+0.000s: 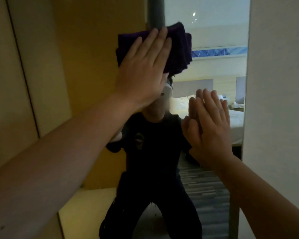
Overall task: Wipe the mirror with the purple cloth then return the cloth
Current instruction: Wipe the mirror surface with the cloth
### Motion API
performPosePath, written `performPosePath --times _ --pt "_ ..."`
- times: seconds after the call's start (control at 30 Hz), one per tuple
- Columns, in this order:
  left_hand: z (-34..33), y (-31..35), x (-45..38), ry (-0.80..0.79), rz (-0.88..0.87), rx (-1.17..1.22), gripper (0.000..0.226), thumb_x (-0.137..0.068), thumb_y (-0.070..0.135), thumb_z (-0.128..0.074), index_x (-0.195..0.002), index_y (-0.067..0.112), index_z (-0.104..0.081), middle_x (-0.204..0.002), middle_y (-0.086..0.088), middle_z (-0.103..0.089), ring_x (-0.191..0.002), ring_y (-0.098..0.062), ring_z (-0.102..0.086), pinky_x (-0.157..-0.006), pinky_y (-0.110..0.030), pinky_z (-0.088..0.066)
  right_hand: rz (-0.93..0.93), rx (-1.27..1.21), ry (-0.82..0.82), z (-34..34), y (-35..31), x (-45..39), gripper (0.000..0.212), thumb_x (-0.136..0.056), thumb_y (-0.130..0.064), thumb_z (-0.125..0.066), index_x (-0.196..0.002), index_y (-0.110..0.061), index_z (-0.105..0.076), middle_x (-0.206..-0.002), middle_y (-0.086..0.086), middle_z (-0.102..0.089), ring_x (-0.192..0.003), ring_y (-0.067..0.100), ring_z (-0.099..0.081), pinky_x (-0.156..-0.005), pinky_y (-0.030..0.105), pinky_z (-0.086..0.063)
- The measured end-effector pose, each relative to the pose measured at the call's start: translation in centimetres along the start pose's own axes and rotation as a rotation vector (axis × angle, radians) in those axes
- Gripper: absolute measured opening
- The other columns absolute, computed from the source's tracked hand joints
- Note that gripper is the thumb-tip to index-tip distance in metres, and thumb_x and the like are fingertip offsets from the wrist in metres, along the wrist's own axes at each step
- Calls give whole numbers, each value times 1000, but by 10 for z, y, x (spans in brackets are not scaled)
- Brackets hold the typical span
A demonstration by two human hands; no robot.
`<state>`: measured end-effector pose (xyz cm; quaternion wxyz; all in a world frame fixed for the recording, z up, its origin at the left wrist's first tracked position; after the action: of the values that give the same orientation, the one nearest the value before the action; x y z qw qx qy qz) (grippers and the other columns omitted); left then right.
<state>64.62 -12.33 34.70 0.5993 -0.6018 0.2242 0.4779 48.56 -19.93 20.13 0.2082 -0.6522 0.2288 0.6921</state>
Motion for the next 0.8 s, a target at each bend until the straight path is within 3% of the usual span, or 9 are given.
performPosePath --times 0.17,0.27,0.4,0.63,0.8 --pt "-16 57 107 -53 -56 45 68 -97 35 -43 -151 3 -19 -159 -17 -17 -148 -32 -12 -120 -49 -13 -85 -17 47 6 10 17 49 -106 -31 -28 -146 -4 -40 -156 9 -27 -150 30 -21 -123 54 -11" --pt "-30 101 189 -94 -87 76 66 -97 31 -46 -151 4 -20 -158 -16 -19 -147 -32 -15 -119 -49 -15 -102 42 10 9 16 42 49 -101 -22 -34 -145 -2 -43 -156 16 -33 -149 31 -22 -123 54 -13" --pt "-42 139 261 -150 -88 76 67 -97 33 -46 -152 5 -18 -157 -16 -20 -146 -32 -19 -118 -48 -20 -89 119 -74 12 19 79 50 -103 -25 -31 -147 -3 -39 -157 17 -29 -150 33 -20 -122 57 -15" --pt "-28 135 262 -194 -62 185 47 -105 25 -25 -148 7 -30 -153 -14 -33 -144 -29 -26 -115 -46 -28 -77 171 -225 28 22 100 51 -104 -28 -30 -149 -4 -36 -159 18 -26 -151 34 -17 -120 59 -18" --pt "-13 110 214 -149 18 266 59 -93 10 -54 -147 6 -30 -153 -15 -34 -144 -28 -26 -118 -45 -23 -132 159 -188 43 33 68 52 -104 -32 -30 -151 -9 -30 -160 10 -20 -152 26 -13 -123 51 -11"
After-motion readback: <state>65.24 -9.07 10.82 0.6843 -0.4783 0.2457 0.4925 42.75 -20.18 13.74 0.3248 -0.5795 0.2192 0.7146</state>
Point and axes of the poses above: each hand's wrist, its own x-axis away from the middle knuckle, its own z-axis out of the back of the hand, y = z × x, the point moved 2 cm from there along -x, towards the middle knuckle
